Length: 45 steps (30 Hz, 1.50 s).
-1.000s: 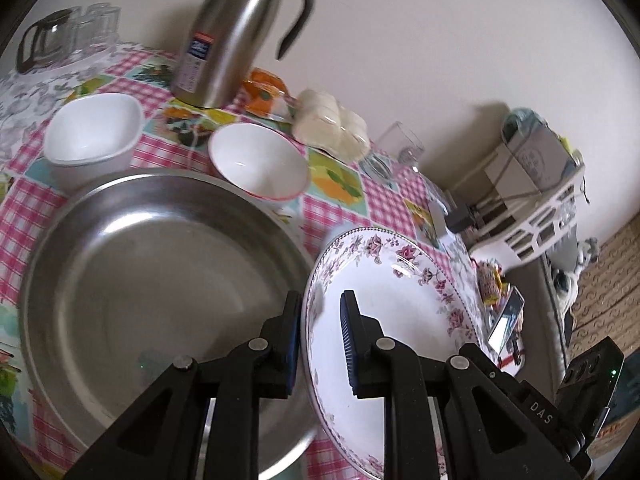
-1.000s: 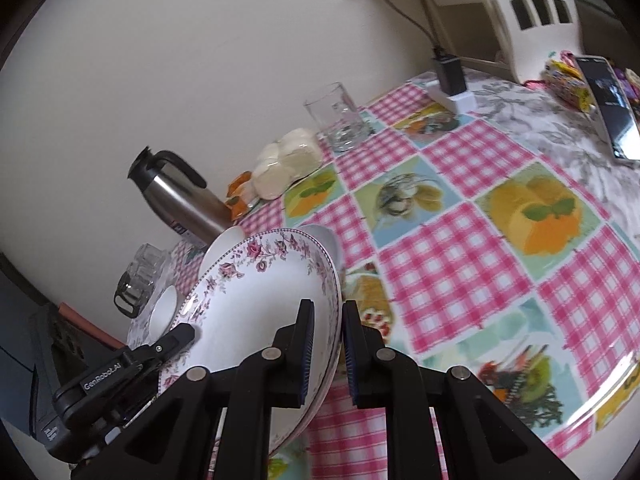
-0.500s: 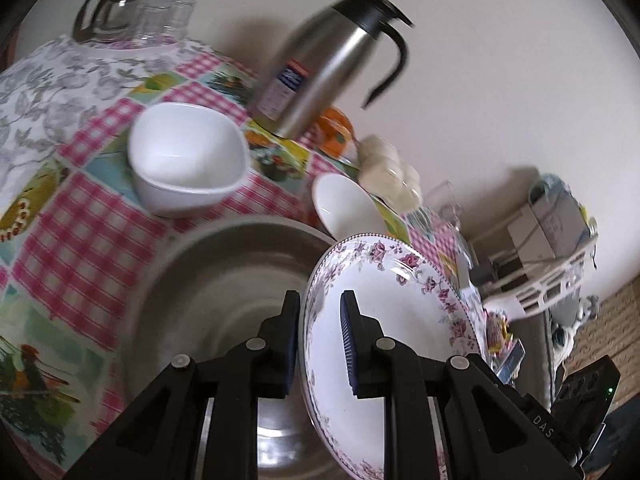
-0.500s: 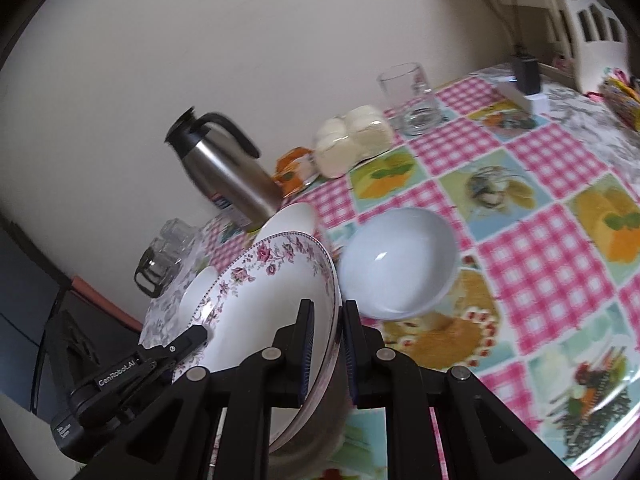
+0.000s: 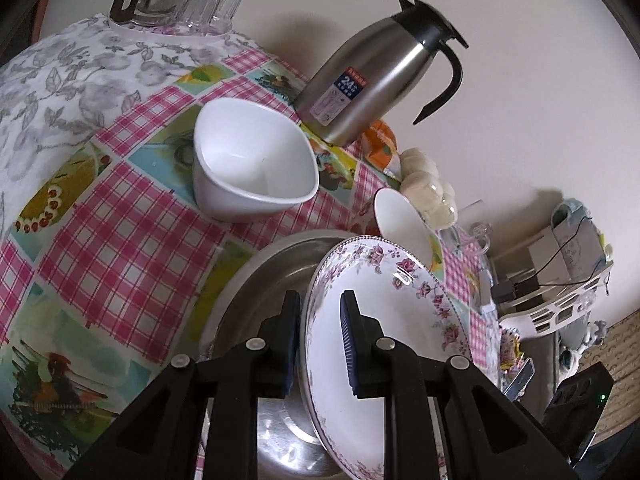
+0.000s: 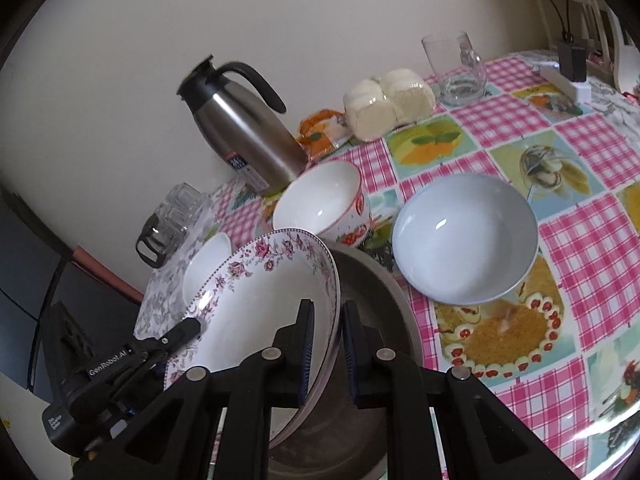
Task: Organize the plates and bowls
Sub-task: 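Carry the floral plate over the steel plate and lower it inside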
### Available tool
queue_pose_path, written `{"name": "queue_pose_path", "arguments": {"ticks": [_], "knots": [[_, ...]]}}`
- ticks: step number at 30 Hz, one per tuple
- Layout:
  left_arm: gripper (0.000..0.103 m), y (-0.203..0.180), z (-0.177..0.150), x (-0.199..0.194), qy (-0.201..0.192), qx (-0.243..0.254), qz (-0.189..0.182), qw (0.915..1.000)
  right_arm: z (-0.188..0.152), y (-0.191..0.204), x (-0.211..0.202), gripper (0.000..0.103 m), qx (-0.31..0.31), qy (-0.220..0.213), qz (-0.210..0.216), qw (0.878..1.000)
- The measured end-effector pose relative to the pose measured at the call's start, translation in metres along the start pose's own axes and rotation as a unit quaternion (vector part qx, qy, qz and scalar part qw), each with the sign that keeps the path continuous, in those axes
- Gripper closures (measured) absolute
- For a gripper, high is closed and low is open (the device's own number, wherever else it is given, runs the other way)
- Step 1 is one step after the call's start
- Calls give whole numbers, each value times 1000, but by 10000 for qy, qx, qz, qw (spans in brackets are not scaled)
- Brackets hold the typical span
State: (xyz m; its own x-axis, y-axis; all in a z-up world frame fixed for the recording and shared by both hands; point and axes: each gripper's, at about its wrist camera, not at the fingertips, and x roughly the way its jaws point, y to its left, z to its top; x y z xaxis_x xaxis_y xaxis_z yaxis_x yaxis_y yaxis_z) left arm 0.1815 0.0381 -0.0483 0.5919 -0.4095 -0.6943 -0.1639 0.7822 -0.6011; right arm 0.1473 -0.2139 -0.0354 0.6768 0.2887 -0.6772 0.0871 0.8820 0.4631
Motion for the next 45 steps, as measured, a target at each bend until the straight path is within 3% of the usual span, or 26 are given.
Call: {"name": "queue_pose_path", "arguments": {"ticks": [13, 45], "knots": [[84, 2, -10, 20, 360, 17, 241, 9991, -8, -16, 17, 88, 95, 317, -284, 9990], [80, 3, -14, 21, 481, 139, 1057, 9931, -16, -9, 35, 88, -328, 669, -664, 9950]]}}
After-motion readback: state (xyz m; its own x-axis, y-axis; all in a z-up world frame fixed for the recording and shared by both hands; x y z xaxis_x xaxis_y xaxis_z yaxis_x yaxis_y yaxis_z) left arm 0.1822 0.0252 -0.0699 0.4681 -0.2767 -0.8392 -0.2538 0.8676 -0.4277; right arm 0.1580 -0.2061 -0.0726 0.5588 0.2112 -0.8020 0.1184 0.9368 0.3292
